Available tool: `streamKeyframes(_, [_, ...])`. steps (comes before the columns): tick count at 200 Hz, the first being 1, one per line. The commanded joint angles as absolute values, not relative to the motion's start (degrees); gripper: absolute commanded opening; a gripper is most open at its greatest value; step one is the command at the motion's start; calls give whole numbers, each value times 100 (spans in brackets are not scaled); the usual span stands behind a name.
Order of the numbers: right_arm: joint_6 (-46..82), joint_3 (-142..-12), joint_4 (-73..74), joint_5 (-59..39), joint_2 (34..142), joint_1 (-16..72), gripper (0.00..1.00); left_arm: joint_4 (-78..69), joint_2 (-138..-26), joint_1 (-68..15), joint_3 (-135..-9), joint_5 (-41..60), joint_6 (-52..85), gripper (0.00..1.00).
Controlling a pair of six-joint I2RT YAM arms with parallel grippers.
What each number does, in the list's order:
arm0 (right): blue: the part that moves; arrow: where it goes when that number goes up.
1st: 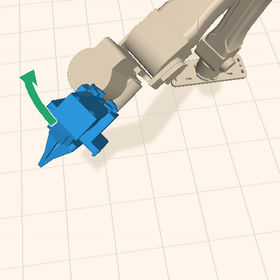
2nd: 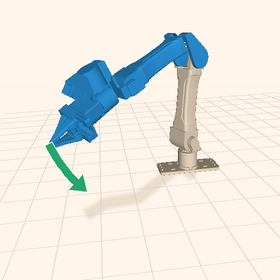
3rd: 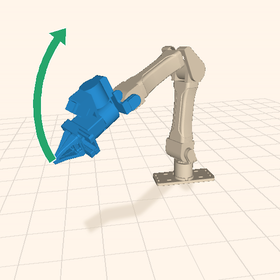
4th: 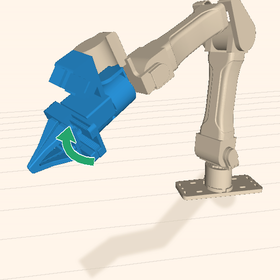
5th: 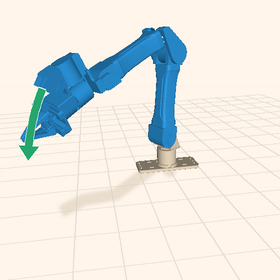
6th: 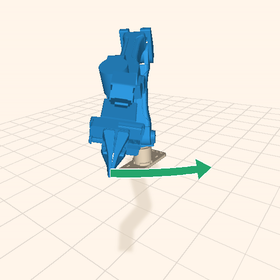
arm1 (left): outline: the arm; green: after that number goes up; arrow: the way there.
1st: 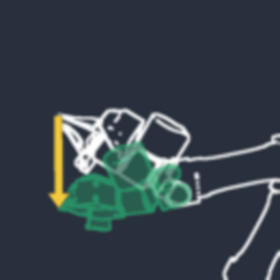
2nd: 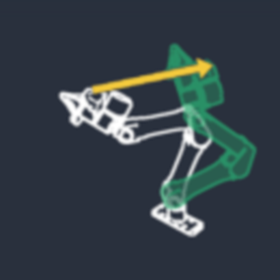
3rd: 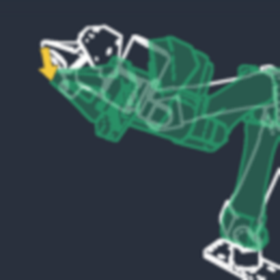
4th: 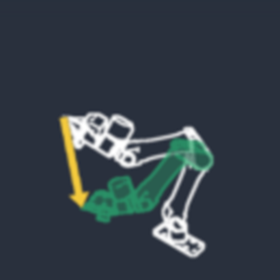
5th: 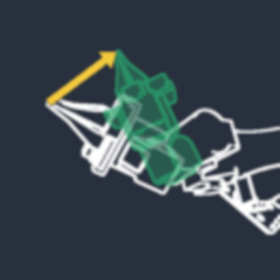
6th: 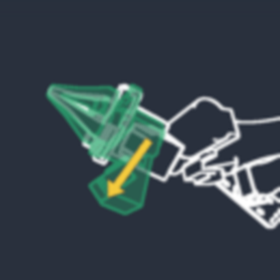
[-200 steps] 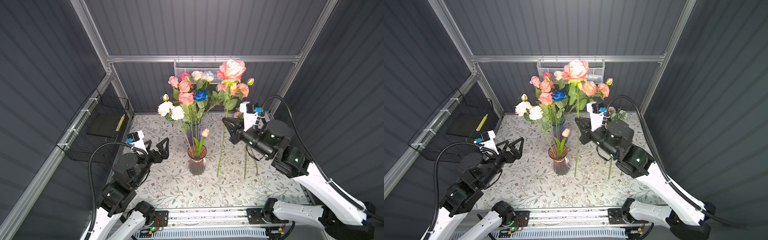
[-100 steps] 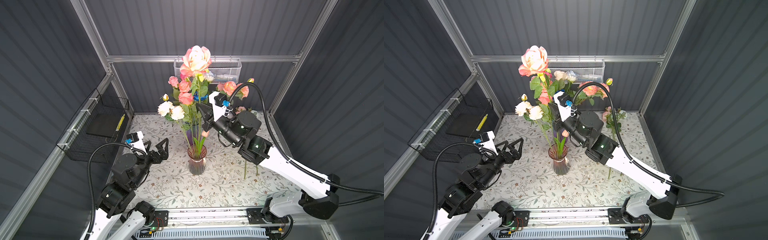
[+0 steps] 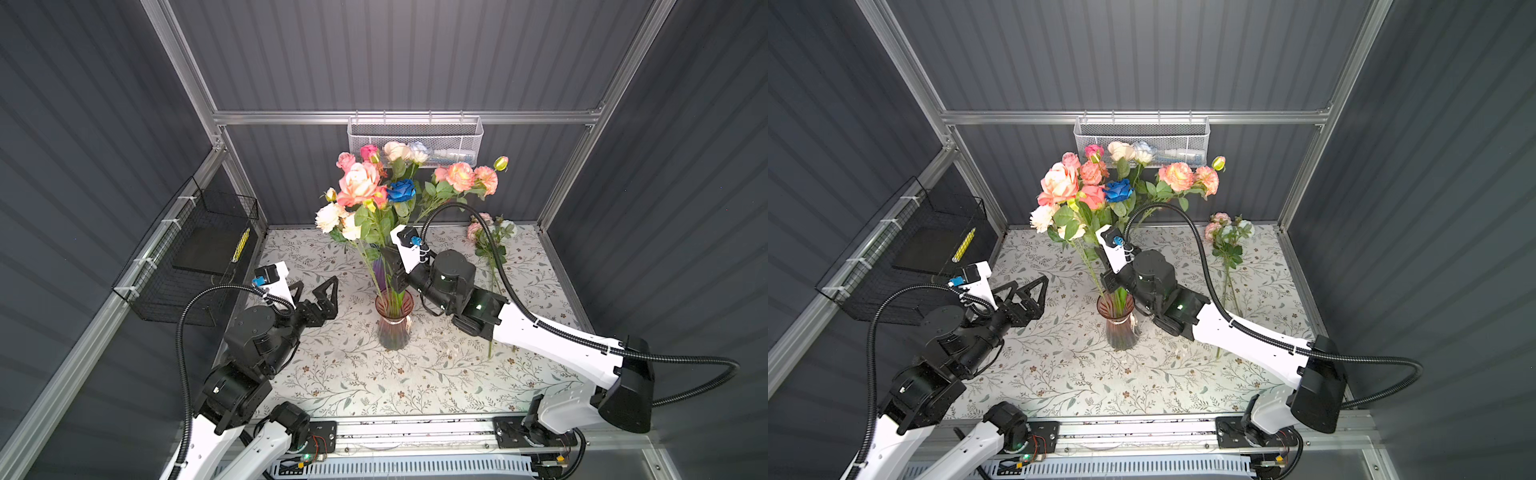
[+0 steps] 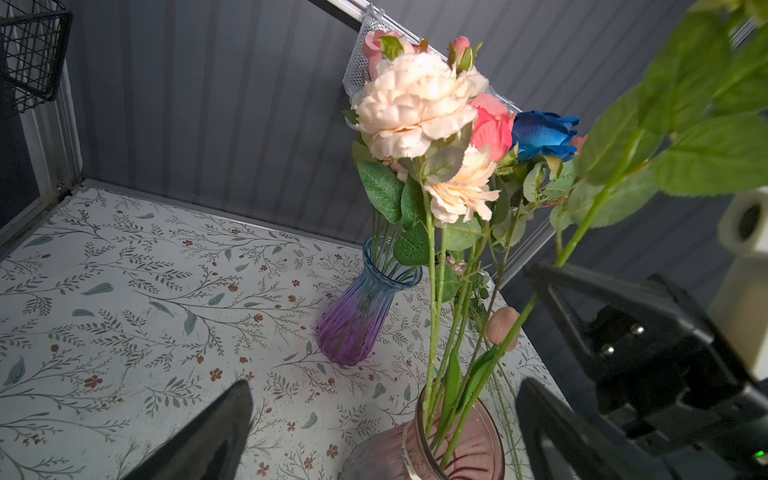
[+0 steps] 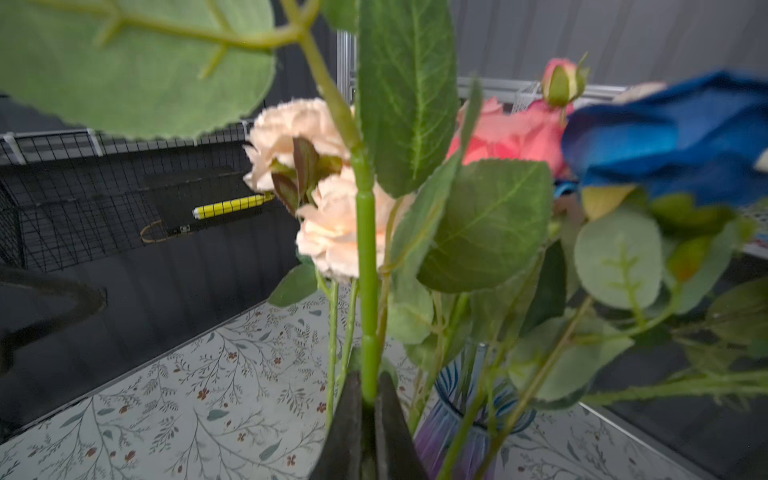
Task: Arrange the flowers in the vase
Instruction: 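Lower the pink rose stem into the pink vase and open the right gripper, then return the right gripper to the pile and grasp a pink carnation stem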
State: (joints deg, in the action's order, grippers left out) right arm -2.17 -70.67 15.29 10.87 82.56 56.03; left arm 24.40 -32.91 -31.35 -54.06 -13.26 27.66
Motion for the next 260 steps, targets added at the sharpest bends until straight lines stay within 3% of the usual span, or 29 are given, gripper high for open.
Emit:
streamKeyframes(1, [330, -6797, 1640, 1132, 7988, 5647, 0, 2365, -3278, -3138, -5509, -1248, 2708, 100])
streamKeyframes(30, [649, -6512, 1316, 1083, 7900, 5668, 5, 2360, -3313, -3137, -5487, -1180, 2725, 100])
streamKeyframes(75, [1012, -6353, 806, 924, 7632, 5686, 36, 2343, -3357, -3138, -5497, -1138, 2731, 100])
streamKeyframes(130, [1543, -6071, 316, 759, 6789, 5689, 57, 2319, -3392, -3137, -5560, -1201, 2681, 100])
streamKeyframes(201, [2094, -5523, -1010, 1247, 5574, 5267, 62, 2318, -3304, -3137, -5477, -1428, 2708, 100])
streamKeyframes(229, [2732, -4889, -1173, 826, 5451, 4302, 58, 2336, -3270, -3133, -5468, -1439, 2711, 100])
streamKeyframes(260, [3431, -4573, -1546, 58, 6021, 2746, 51, 2342, -3217, -3137, -5494, -1396, 2711, 100])
